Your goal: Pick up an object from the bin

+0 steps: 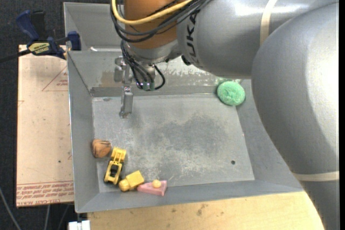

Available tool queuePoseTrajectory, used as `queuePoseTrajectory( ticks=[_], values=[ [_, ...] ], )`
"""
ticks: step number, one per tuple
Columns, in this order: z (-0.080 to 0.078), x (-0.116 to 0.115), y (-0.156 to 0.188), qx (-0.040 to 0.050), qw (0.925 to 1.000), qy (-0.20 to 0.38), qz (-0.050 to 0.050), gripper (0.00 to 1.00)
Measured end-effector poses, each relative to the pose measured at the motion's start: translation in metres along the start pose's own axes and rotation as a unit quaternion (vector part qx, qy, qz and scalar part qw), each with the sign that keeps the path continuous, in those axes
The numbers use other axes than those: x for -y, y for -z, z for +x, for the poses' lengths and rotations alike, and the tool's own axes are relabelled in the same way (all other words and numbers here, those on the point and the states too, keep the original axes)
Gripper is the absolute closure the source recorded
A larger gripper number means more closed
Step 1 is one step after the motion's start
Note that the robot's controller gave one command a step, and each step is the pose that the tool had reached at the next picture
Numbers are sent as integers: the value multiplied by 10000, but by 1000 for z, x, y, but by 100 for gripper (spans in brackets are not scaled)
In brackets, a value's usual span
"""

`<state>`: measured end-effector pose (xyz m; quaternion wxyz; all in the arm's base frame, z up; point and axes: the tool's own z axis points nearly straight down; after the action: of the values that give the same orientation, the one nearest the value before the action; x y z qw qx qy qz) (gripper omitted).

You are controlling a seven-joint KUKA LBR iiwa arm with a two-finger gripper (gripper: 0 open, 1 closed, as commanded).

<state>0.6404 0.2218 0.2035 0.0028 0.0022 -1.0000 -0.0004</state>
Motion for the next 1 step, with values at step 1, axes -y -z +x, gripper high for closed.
queuePoseTrajectory(
  ticks=[1],
  values=[
    [-2, 1, 5, 35, 10000, -16, -5, 0]
  ],
)
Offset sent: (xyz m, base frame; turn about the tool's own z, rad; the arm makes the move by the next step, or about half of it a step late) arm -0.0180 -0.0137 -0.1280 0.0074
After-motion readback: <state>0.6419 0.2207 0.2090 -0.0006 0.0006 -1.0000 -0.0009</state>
